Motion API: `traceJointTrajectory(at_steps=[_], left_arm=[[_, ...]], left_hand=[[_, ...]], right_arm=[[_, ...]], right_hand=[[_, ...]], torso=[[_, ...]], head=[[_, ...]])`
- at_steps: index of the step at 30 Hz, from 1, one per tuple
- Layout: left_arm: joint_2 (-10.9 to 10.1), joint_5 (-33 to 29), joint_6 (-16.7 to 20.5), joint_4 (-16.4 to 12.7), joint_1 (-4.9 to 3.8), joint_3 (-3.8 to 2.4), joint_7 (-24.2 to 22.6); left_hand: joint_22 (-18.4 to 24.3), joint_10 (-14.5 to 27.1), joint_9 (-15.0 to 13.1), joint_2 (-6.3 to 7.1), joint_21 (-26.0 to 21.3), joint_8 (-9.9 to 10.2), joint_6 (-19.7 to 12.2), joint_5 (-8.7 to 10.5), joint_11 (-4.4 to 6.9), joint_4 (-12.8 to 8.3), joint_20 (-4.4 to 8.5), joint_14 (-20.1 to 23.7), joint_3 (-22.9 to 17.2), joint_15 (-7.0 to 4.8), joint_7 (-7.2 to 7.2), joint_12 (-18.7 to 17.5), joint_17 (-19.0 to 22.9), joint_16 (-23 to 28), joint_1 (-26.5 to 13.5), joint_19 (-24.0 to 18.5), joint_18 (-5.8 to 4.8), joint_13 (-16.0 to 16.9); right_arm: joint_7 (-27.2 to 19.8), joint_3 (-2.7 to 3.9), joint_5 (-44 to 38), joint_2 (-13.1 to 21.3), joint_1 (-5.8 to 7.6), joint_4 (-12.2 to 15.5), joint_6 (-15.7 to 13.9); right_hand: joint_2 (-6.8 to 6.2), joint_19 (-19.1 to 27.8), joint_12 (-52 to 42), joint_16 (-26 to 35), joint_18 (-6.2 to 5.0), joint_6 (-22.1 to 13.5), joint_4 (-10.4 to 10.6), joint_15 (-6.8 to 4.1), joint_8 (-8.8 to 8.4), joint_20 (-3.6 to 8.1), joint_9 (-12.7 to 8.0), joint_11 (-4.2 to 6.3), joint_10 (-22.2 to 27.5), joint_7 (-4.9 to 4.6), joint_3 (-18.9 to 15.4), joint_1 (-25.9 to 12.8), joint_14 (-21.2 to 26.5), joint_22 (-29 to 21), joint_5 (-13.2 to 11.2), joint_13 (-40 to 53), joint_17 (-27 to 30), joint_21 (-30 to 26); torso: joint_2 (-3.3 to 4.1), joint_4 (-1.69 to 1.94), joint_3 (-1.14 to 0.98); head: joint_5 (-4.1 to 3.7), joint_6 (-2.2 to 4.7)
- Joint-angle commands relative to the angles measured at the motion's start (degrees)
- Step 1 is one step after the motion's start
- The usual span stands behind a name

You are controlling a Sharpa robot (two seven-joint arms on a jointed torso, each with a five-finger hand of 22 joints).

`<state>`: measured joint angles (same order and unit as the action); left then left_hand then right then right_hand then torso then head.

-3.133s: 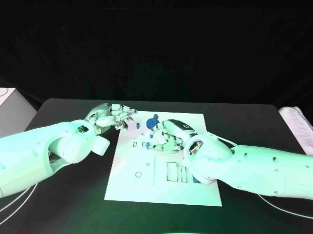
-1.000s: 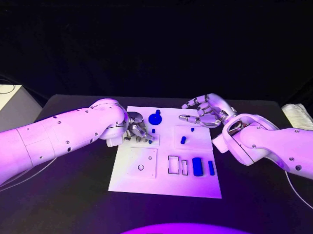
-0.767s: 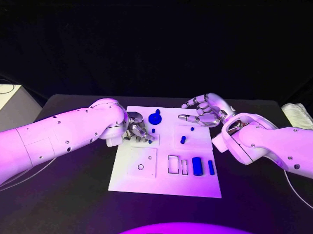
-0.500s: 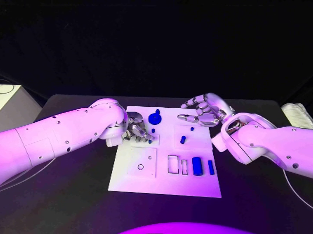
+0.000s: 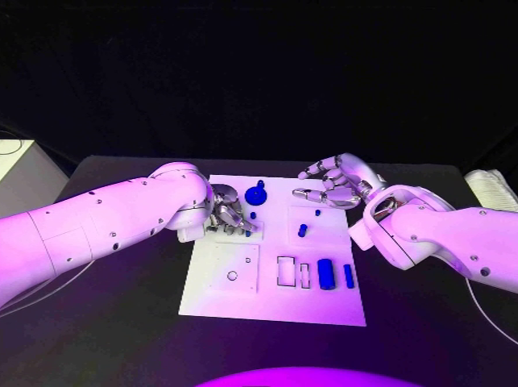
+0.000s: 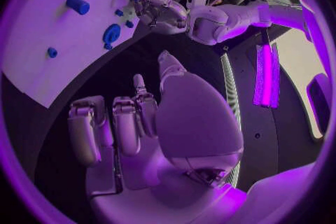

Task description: Assemble the parts on the task board

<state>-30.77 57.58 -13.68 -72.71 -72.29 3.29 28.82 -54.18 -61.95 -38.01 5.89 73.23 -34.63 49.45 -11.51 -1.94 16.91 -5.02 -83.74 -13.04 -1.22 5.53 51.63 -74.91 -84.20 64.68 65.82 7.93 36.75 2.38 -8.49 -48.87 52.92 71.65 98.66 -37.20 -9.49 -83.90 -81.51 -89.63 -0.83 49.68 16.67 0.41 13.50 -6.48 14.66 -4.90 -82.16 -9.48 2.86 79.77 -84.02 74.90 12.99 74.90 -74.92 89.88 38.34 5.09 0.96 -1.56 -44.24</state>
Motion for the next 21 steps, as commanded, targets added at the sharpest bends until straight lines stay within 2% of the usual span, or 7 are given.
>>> traceJointTrajectory(at_steps=[1, 12, 19, 20, 21], left_arm=[[0.40, -0.71, -0.75, 0.15, -0.10, -0.02, -0.01], [0.89, -1.12, -0.91, 0.64, -0.09, 0.04, 0.00], [0.92, -1.31, -0.71, 0.66, -0.08, 0.05, -0.02], [0.90, -1.37, -0.69, 0.65, -0.08, 0.06, -0.02], [0.87, -1.47, -0.65, 0.64, -0.08, 0.06, -0.02]], left_hand=[[-0.08, 0.15, -0.12, -0.58, 0.29, -0.30, -0.48, -0.41, 0.29, -0.07, 0.12, -0.17, -0.12, -0.28, 0.14, 0.22, -2.32, -0.34, 0.07, -0.11, -0.65, -0.06], [-0.19, 0.21, -0.71, -1.29, 0.37, -0.49, -0.72, -0.49, 0.34, -0.12, 0.11, -0.20, -0.76, -0.32, 0.07, 0.35, -2.40, -0.42, 1.07, -0.10, -0.67, -0.10], [-0.34, 0.42, -1.68, -2.21, 0.50, -0.64, -1.14, -0.50, 0.47, -0.17, 0.16, -0.16, -2.56, -0.41, -0.06, 0.47, -2.37, -0.49, 3.71, -0.14, -0.68, -0.28], [-0.38, 0.54, -2.26, -2.71, 0.55, -0.83, -1.23, -0.44, 0.60, -0.12, 0.24, -0.18, -4.14, -0.55, -0.16, 0.47, -2.41, -0.55, 5.66, -0.19, -0.65, -0.40], [-0.38, 0.54, -2.26, -2.71, 0.55, -0.83, -1.23, -0.44, 0.60, -0.12, 0.24, -0.18, -4.14, -0.55, -0.16, 0.47, -2.41, -0.55, 5.66, -0.19, -0.65, -0.40]], right_arm=[[0.15, 0.02, -0.51, -0.14, -0.01, -0.06, 1.01], [0.35, 0.02, -0.57, -0.28, -0.01, -0.24, 1.21], [0.55, 0.02, -0.64, -0.43, -0.02, -0.47, 1.42], [0.58, 0.01, -0.65, -0.44, -0.02, -0.49, 1.46], [0.60, 0.01, -0.65, -0.44, -0.03, -0.52, 1.50]], right_hand=[[0.06, -6.10, 0.38, -0.10, 0.83, 0.39, 0.02, 0.18, 0.22, -0.03, 0.00, 0.07, 0.53, -0.09, -0.29, -0.62, -5.80, 15.10, 0.01, 6.85, -14.42, 0.12], [0.08, -6.10, 0.30, -0.10, 0.83, 0.40, 0.00, 0.18, 0.24, -0.02, 0.00, 0.08, 0.45, -0.08, -0.31, -0.70, -5.80, 15.10, -0.16, 6.92, -14.42, 0.12], [0.12, -6.10, 0.30, -0.07, 0.83, 0.42, -0.01, 0.17, 0.26, -0.02, 0.00, 0.09, 0.45, -0.07, -0.31, -0.73, -5.78, 15.10, -0.26, 6.90, -14.35, 0.12], [0.16, -6.10, 0.33, -0.08, 0.83, 0.42, -0.03, 0.16, 0.27, -0.01, 0.00, 0.09, 0.48, -0.06, -0.29, -0.73, -5.79, 15.10, -0.27, 6.88, -14.37, 0.12], [0.16, -6.10, 0.33, -0.08, 0.83, 0.42, -0.03, 0.16, 0.27, -0.01, 0.00, 0.09, 0.48, -0.06, -0.29, -0.73, -5.79, 15.10, -0.27, 6.88, -14.37, 0.12]], torso=[[-0.01, 0.02, 0.02], [-0.03, 0.06, 0.00], [-0.08, 0.09, 0.01], [-0.08, 0.09, 0.02], [-0.08, 0.09, 0.03]], head=[[-0.02, -0.01], [-0.08, -0.23], [-0.12, -0.31], [-0.12, -0.31], [-0.15, -0.33]])
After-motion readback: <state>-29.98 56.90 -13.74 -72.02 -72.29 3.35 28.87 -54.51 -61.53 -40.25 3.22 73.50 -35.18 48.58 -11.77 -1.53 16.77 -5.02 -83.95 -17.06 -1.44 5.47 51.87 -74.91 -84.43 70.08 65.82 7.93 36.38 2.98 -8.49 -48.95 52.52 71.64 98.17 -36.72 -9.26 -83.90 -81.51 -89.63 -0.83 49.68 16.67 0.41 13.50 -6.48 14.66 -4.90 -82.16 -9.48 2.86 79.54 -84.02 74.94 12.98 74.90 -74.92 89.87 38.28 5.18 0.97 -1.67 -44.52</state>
